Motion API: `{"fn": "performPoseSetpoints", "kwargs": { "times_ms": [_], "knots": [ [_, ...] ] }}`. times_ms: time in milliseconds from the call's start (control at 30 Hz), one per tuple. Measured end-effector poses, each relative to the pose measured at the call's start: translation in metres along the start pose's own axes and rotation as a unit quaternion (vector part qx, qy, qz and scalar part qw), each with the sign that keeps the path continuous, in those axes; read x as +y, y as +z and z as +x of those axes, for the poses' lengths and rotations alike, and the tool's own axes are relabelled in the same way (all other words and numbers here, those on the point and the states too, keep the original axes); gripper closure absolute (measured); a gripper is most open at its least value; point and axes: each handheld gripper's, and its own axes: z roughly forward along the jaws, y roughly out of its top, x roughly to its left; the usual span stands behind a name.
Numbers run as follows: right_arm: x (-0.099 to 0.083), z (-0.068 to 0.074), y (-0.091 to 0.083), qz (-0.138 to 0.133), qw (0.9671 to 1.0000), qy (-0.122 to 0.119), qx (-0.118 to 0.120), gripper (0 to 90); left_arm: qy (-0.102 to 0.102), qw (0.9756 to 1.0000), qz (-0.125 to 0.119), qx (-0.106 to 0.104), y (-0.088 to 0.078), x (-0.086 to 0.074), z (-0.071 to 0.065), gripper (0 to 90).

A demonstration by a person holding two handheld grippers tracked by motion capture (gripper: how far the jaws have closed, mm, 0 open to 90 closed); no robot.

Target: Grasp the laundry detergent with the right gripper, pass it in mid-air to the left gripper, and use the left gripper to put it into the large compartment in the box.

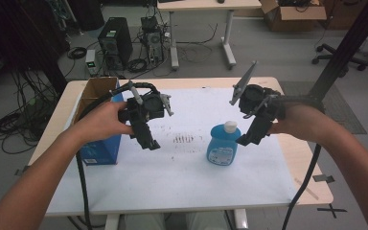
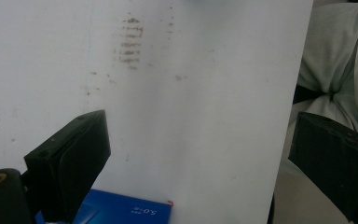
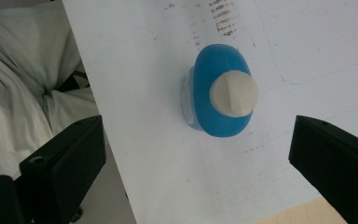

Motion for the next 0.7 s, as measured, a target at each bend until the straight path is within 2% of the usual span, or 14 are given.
{"fn": "performPoseSetpoints", "kwargs": {
  "times_ms": [267, 700],
  "knots": [
    [-0.01, -0.007, 0.001, -0.013, 0.9999, 0.007, -0.004, 3.6, -0.002, 1.0, 0.0, -0.001, 0.001, 0.0, 0.001, 5.4],
    [-0.029, -0.011, 0.008, -0.043, 0.999, 0.014, 0.002, 3.5, -0.004, 1.0, -0.001, 0.0, 0.002, 0.0, 0.002, 5.4]
  ]
}}
